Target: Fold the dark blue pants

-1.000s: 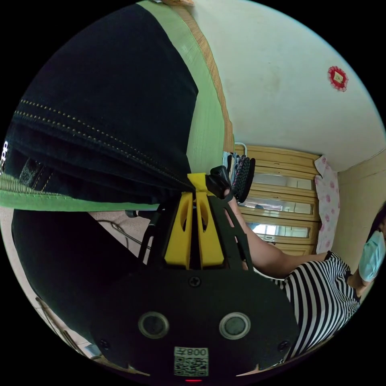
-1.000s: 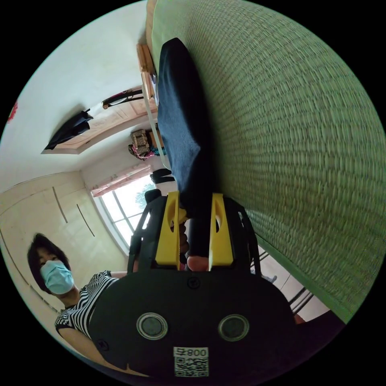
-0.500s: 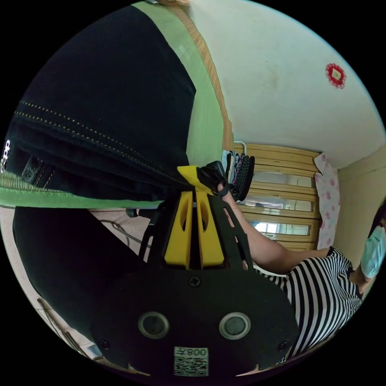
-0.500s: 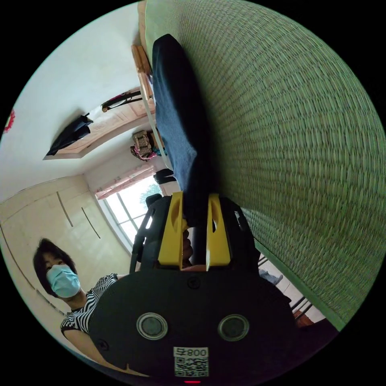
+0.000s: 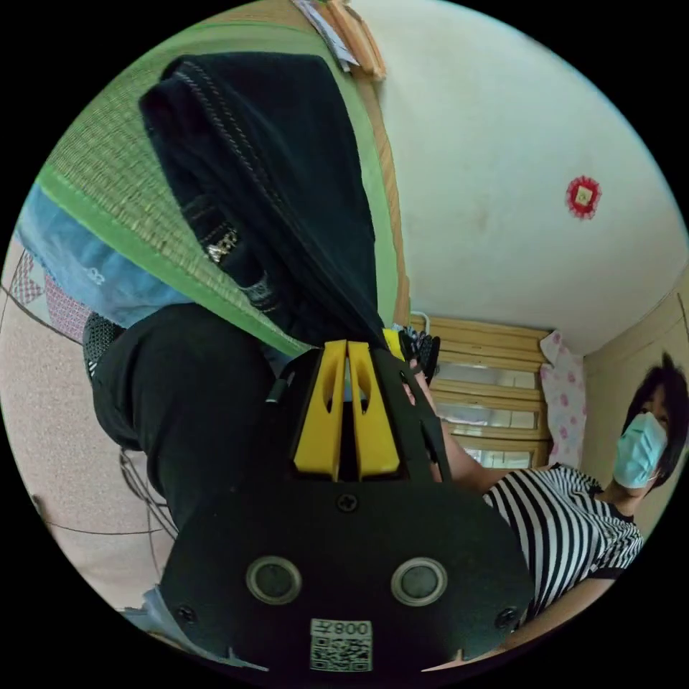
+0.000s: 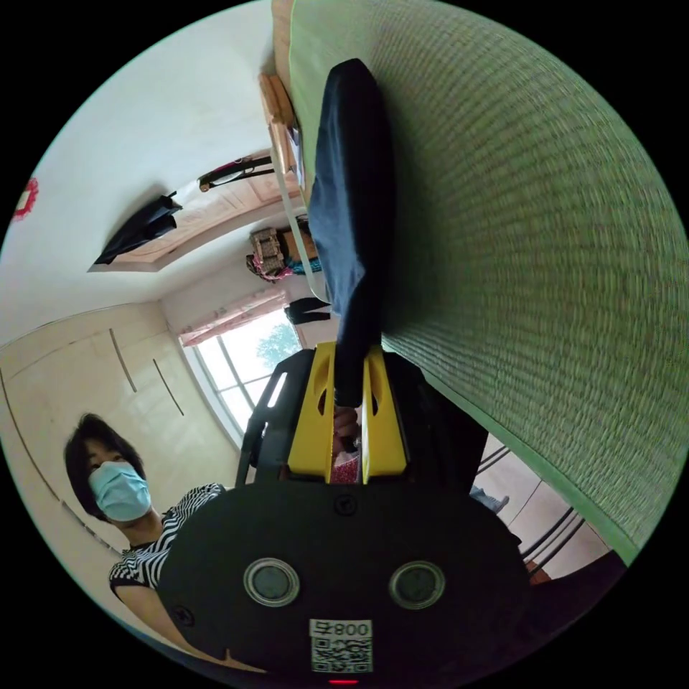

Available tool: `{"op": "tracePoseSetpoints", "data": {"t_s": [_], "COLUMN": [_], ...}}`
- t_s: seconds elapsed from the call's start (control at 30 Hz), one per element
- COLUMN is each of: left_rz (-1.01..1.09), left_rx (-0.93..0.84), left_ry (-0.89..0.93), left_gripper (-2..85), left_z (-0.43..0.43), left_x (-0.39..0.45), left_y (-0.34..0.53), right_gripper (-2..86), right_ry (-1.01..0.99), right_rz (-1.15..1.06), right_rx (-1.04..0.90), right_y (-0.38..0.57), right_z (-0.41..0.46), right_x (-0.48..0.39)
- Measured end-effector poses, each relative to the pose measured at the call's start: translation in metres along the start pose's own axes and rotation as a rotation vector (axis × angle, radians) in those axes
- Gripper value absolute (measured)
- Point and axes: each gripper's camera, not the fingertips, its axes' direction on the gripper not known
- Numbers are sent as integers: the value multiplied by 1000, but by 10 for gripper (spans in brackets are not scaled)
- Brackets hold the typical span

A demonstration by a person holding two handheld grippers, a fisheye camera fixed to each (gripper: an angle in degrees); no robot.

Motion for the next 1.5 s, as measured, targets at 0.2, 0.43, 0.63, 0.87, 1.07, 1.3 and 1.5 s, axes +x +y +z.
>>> {"op": "tracePoseSetpoints", "data": {"t_s": [0.2,0.43,0.63,0.87,1.07,1.3,1.5], "left_rz": [-96,-202,-260,-233,-219,-225,-262], "left_rx": [181,331,385,370,365,338,316], "left_ry": [100,138,150,102,102,77,31], "left_gripper": [39,81,115,132,146,143,102], "left_z": [-53,-105,-128,-138,-137,-121,-100], "left_x": [-26,-57,-74,-69,-62,-58,-56], "left_y": [8,14,14,-2,-20,-46,-62], "right_gripper": [65,65,65,66,66,67,67], "right_ry": [-33,-56,-62,-75,-68,-75,-64], "right_rz": [-30,-36,-40,-45,-51,-42,-33], "right_rx": [5,19,24,28,20,20,15], "right_y": [-6,-14,-23,-37,-51,-66,-78], "right_z": [12,29,46,65,84,106,123], "right_x": [-21,-33,-44,-59,-75,-92,-108]}}
